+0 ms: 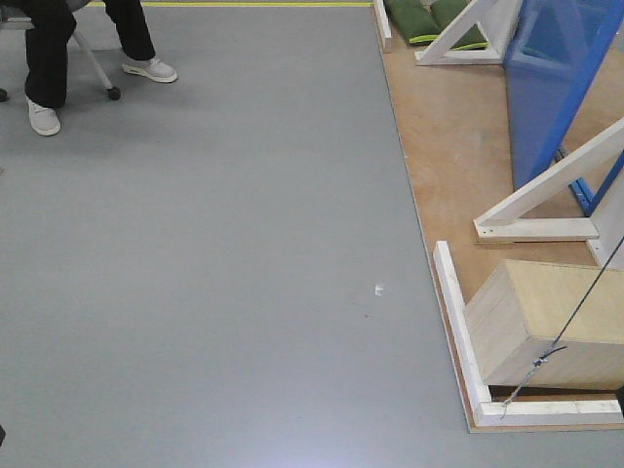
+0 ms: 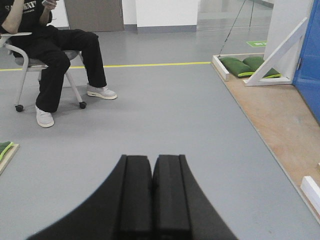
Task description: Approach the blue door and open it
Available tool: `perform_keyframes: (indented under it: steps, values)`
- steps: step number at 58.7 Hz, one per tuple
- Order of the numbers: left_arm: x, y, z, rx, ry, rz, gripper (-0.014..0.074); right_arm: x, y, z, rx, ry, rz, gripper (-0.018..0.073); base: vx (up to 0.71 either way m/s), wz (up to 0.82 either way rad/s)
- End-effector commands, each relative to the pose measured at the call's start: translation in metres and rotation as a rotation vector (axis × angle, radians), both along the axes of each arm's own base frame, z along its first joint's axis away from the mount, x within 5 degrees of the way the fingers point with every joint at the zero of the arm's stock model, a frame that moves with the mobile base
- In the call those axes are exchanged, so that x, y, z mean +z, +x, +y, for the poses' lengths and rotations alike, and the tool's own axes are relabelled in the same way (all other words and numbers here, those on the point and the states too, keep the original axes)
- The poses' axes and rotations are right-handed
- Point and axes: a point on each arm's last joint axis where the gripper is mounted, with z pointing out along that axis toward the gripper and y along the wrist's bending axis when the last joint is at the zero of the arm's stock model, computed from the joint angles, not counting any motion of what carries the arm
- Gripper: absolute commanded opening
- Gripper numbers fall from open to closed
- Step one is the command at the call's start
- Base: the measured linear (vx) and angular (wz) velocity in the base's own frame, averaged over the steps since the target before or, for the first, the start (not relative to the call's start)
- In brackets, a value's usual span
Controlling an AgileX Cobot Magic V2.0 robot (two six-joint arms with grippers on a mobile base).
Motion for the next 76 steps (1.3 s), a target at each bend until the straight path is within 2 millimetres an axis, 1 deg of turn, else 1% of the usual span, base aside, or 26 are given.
perform_keyframes:
  steps: [1,53,76]
  values:
    - [0.0165,-0.0008,-0.0009,-0.011,-0.007,-0.115,0.0073,0.0064,0.0008,-0.0007,-0.009,-0.012,-0.073,0.0012,0.0,0.0]
    - [0.0165,-0.0008,-0.0009,-0.011,-0.007,-0.115,0.0073,0.0064,0.0008,-0.0007,-0.009,-0.012,-0.073,0.0012,0.0,0.0]
    - [0.0165,-0.0008,-0.0009,-0.011,-0.007,-0.115,0.0073,0.0064,0.0008,-0.0007,-0.009,-0.012,-0.073,0.0012,0.13,-0.01]
